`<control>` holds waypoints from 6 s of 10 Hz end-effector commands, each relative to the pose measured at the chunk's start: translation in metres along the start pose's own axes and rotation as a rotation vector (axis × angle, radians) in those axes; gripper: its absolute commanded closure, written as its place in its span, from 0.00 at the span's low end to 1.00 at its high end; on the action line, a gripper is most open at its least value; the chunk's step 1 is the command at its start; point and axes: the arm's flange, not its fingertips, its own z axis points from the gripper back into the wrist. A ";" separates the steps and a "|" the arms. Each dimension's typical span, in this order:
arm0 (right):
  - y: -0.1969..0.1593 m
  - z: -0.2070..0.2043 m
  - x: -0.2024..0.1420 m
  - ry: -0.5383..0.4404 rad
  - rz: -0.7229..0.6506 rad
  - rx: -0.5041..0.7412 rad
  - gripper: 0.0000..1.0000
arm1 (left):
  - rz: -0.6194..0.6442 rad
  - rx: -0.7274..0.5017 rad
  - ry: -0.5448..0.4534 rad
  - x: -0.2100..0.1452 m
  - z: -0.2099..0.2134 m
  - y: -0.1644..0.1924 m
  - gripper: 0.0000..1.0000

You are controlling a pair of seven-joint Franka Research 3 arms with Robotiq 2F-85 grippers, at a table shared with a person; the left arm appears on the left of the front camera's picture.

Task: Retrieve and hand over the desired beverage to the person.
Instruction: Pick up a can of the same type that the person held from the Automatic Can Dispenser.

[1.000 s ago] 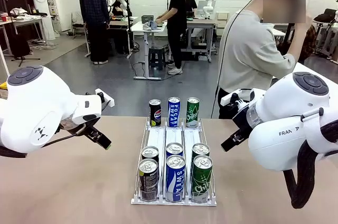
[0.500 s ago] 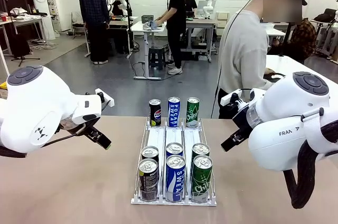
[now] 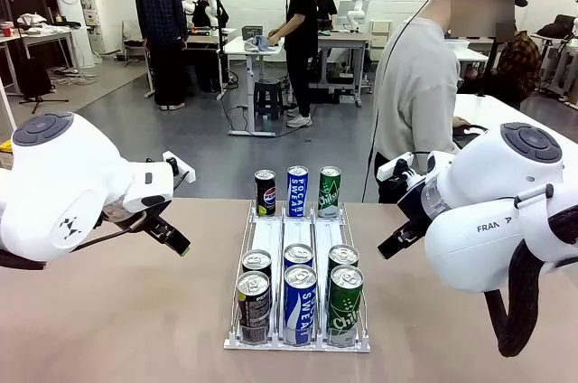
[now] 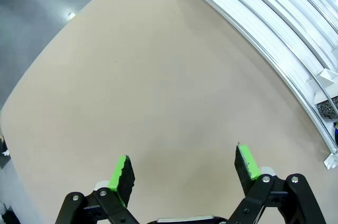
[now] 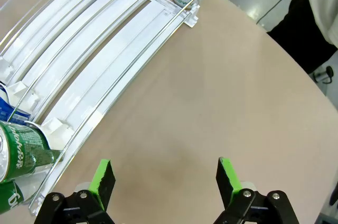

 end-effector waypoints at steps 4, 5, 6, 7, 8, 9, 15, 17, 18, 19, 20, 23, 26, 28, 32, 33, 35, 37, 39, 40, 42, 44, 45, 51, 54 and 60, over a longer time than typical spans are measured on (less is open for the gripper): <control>-0.023 0.089 0.043 -0.040 -0.039 -0.058 0.00 | -0.108 0.078 -0.017 0.038 0.085 0.009 0.00; -0.036 0.130 0.064 -0.005 -0.045 -0.080 0.00 | -0.107 0.111 -0.032 0.060 0.119 0.018 0.00; -0.041 0.167 0.083 -0.004 -0.059 -0.134 0.00 | -0.145 0.080 -0.030 0.080 0.152 0.027 0.00; -0.043 0.197 0.099 0.020 -0.054 -0.168 0.00 | -0.144 0.105 -0.033 0.103 0.180 0.034 0.00; -0.048 0.222 0.112 0.034 -0.084 -0.200 0.00 | -0.134 0.129 -0.053 0.122 0.210 0.036 0.00; -0.054 0.232 0.113 0.026 -0.111 -0.232 0.00 | -0.115 0.168 -0.076 0.129 0.229 0.034 0.00; -0.077 0.281 0.065 -0.078 0.001 0.227 0.00 | -0.134 -0.198 -0.101 0.091 0.239 0.061 0.00; -0.131 0.319 0.021 -0.159 -0.073 0.485 0.00 | -0.093 -0.446 -0.116 0.052 0.278 0.115 0.00; -0.172 0.322 0.000 -0.211 -0.216 0.525 0.00 | -0.068 -0.531 -0.125 0.036 0.287 0.137 0.00; -0.200 0.319 -0.015 -0.242 -0.311 0.539 0.00 | -0.004 -0.503 -0.152 0.021 0.291 0.153 0.00; -0.218 0.318 -0.027 -0.269 -0.369 0.550 0.00 | 0.056 -0.487 -0.204 0.001 0.302 0.167 0.00; -0.233 0.338 -0.064 -0.304 -0.416 0.563 0.00 | 0.176 -0.462 -0.258 -0.056 0.335 0.194 0.00; -0.234 0.356 -0.083 -0.344 -0.443 0.548 0.00 | 0.246 -0.424 -0.236 -0.073 0.349 0.205 0.00; -0.241 0.343 -0.073 -0.300 -0.459 0.543 0.00 | 0.197 -0.425 -0.245 -0.071 0.347 0.211 0.00; -0.241 0.343 -0.073 -0.300 -0.459 0.543 0.00 | 0.197 -0.425 -0.245 -0.071 0.347 0.211 0.00; -0.241 0.343 -0.073 -0.300 -0.459 0.543 0.00 | 0.197 -0.425 -0.245 -0.071 0.347 0.211 0.00; -0.241 0.343 -0.073 -0.300 -0.459 0.543 0.00 | 0.197 -0.425 -0.245 -0.071 0.347 0.211 0.00; -0.241 0.343 -0.073 -0.300 -0.459 0.543 0.00 | 0.197 -0.425 -0.245 -0.071 0.347 0.211 0.00; -0.241 0.343 -0.073 -0.300 -0.459 0.543 0.00 | 0.197 -0.425 -0.245 -0.071 0.347 0.211 0.00; -0.241 0.343 -0.073 -0.300 -0.459 0.543 0.00 | 0.197 -0.425 -0.245 -0.071 0.347 0.211 0.00; -0.241 0.343 -0.073 -0.300 -0.459 0.543 0.00 | 0.197 -0.425 -0.245 -0.071 0.347 0.211 0.00; -0.241 0.343 -0.073 -0.300 -0.459 0.543 0.00 | 0.197 -0.425 -0.245 -0.071 0.347 0.211 0.00; -0.241 0.343 -0.073 -0.300 -0.459 0.543 0.00 | 0.197 -0.425 -0.245 -0.071 0.347 0.211 0.00; -0.241 0.343 -0.073 -0.300 -0.459 0.543 0.00 | 0.197 -0.425 -0.245 -0.071 0.347 0.211 0.00; -0.241 0.343 -0.073 -0.300 -0.459 0.543 0.00 | 0.197 -0.425 -0.245 -0.071 0.347 0.211 0.00; -0.241 0.343 -0.073 -0.300 -0.459 0.543 0.00 | 0.197 -0.425 -0.245 -0.071 0.347 0.211 0.00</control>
